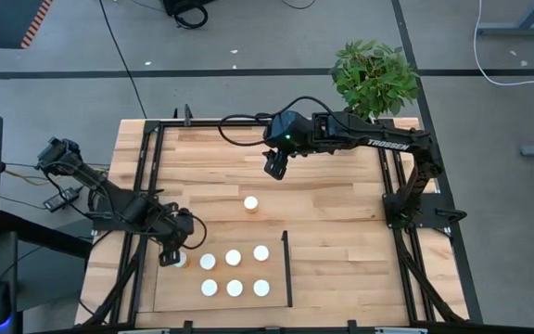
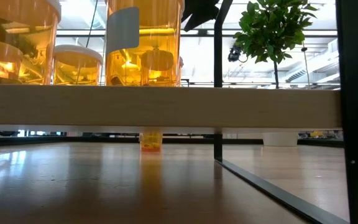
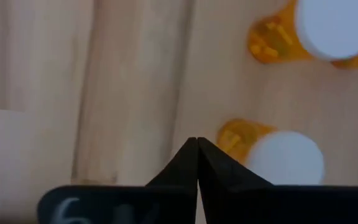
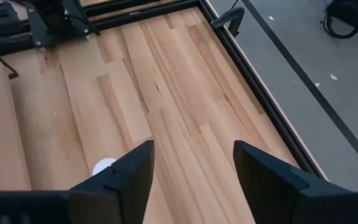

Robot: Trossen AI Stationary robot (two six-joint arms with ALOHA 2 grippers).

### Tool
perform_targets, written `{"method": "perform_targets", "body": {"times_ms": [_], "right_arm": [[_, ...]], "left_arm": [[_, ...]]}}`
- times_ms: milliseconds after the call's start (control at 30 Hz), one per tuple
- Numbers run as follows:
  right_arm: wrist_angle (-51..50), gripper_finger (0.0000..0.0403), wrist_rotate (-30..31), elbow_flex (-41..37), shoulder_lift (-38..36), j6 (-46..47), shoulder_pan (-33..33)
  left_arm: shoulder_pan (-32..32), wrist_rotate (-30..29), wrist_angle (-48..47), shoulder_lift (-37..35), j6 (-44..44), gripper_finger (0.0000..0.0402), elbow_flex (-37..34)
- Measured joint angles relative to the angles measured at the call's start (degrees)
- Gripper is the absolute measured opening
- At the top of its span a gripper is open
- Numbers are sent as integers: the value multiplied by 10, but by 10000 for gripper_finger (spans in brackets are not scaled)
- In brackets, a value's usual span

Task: Pick and place medicine bottles onto shelf by color
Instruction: Adjust the orange pill bottle on the shelf

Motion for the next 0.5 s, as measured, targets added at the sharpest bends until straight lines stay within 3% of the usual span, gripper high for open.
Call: {"method": "perform_targets", "body": {"times_ms": [500], "right_arm": [[-7, 169, 0, 0, 0, -2, 0]], "left_arm": [[-53, 21, 33, 0, -59, 8, 0]]}}
